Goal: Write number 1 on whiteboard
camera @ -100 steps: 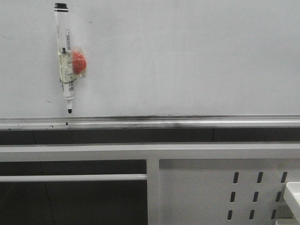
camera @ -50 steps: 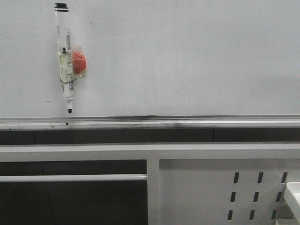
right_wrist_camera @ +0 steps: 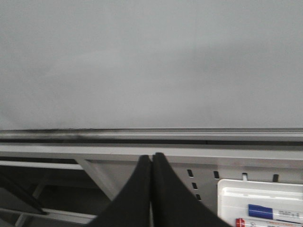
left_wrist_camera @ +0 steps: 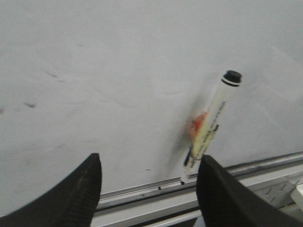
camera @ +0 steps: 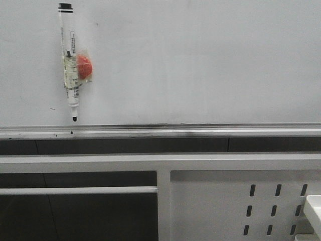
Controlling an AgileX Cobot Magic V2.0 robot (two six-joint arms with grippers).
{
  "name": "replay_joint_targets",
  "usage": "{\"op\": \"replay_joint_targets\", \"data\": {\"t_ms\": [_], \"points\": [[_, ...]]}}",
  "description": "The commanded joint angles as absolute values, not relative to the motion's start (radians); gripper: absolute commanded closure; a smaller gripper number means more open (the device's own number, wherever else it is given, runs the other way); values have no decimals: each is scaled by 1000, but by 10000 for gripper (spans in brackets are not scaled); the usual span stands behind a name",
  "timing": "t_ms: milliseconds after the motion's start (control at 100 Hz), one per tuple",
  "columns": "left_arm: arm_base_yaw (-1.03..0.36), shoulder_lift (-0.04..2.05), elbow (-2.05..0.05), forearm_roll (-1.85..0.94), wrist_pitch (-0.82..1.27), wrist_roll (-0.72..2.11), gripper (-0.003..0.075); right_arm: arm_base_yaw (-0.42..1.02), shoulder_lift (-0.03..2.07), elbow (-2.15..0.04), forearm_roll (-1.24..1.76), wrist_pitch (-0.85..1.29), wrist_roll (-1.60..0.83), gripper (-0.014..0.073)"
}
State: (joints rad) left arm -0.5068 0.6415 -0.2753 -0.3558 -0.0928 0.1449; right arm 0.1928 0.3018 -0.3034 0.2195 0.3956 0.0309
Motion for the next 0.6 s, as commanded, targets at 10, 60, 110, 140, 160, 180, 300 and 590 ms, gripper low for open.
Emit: {"op": "replay_joint_targets", "data": {"t_ms": [10, 60, 110, 140, 160, 180, 300, 590], "points": [[-601, 702, -264, -394, -298, 150, 311, 237, 318, -329, 224, 313, 19, 663], [-645, 736, -239, -404, -381, 147, 311, 254, 318, -329, 224, 311, 19, 663], [-689, 766, -213, -418, -444, 143, 311, 266, 318, -329, 224, 307, 19, 663], [-713, 784, -202, -420, -484, 143, 311, 271, 318, -329, 224, 305, 19, 663], [-731, 797, -194, -420, -526, 143, 311, 273, 318, -329, 224, 305, 19, 663], [-749, 811, -187, -420, -558, 143, 311, 276, 318, -329, 222, 302, 19, 663], [-832, 908, -164, -420, -684, 143, 311, 275, 318, -329, 217, 302, 19, 663], [-961, 1273, -164, -422, -1112, 101, 311, 276, 318, -329, 217, 302, 19, 663]]}}
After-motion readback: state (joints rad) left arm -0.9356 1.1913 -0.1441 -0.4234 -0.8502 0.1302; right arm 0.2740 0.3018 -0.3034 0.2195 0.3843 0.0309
